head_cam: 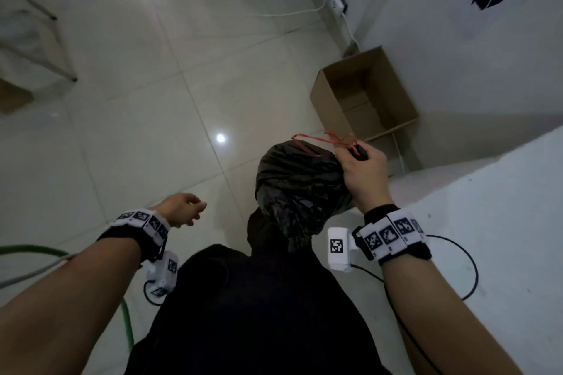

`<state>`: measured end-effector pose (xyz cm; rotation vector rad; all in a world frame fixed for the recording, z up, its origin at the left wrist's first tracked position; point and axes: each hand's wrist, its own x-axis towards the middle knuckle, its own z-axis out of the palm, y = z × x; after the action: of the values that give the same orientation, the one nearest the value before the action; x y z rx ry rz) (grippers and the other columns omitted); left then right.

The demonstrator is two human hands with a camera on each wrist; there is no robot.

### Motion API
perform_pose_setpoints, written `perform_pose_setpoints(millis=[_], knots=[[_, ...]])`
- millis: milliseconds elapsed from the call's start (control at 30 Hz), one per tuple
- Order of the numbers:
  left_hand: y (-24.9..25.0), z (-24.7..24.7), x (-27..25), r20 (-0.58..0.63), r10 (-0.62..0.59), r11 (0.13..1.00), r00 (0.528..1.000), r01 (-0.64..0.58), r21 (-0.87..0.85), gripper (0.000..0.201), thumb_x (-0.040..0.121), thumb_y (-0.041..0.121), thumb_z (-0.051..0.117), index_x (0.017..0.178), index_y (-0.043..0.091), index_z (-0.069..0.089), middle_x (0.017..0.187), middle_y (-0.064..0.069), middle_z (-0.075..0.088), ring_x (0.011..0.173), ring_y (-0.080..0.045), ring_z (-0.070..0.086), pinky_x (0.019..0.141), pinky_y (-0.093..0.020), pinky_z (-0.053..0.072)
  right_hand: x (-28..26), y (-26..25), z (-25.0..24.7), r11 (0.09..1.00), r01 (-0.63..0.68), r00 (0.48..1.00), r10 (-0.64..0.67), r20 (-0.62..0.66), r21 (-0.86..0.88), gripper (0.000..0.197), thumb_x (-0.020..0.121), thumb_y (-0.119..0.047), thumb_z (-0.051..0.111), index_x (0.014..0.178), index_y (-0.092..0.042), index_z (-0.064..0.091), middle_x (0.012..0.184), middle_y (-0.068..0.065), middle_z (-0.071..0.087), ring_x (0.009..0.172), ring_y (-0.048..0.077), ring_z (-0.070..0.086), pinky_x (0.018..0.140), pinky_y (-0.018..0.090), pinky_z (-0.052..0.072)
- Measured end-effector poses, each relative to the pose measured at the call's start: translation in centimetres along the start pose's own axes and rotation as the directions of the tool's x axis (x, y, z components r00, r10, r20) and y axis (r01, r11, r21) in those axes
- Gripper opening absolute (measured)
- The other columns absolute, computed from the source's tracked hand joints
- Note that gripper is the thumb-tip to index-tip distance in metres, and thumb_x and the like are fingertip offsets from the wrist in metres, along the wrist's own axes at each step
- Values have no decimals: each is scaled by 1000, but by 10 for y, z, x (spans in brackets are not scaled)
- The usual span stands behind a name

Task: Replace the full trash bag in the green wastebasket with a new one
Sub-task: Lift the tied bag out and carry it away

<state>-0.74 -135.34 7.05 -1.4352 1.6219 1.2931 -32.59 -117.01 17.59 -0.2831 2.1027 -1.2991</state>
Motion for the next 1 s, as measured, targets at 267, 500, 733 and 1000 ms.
perform_pose_setpoints(millis=[267, 500, 733, 1000], knots=[[222, -87, 89, -26, 182, 978, 983, -184, -99, 31, 100, 29, 50, 116, 4, 60, 104, -17, 70, 83, -27, 65, 69, -32, 47, 155, -66, -10, 981, -43, 956, 96, -277, 192, 25, 81, -16, 66, 63, -7, 52, 61, 1, 46, 58, 11, 40, 58, 28, 35], [424, -84, 192, 108, 328, 942, 939, -316, -110, 32, 100, 30, 50, 119, 6, 60, 108, -14, 70, 84, -25, 65, 71, -32, 50, 289, -74, -50, 903, -13, 804, 266, -533, 430, 23, 83, -10, 67, 62, -16, 60, 62, 0, 53, 59, 12, 46, 57, 28, 40], [526, -39, 302, 148, 335, 940, 931, -318, -126, 31, 98, 32, 52, 117, 10, 62, 101, -8, 72, 89, -24, 66, 78, -37, 52, 408, -13, -76, 837, -19, 645, 428, -633, 547, 22, 86, -27, 75, 66, -19, 69, 68, -3, 70, 68, 14, 67, 66, 29, 54], [570, 27, 462, -33, 478, 845, 878, -449, 290, 47, 95, 27, 47, 141, 15, 44, 142, -14, 51, 130, -35, 47, 109, -40, 38, 563, 150, -60, 645, -74, 661, 603, -447, 761, 17, 66, -14, 65, 80, -5, 64, 89, 11, 67, 91, 25, 61, 84, 34, 48]])
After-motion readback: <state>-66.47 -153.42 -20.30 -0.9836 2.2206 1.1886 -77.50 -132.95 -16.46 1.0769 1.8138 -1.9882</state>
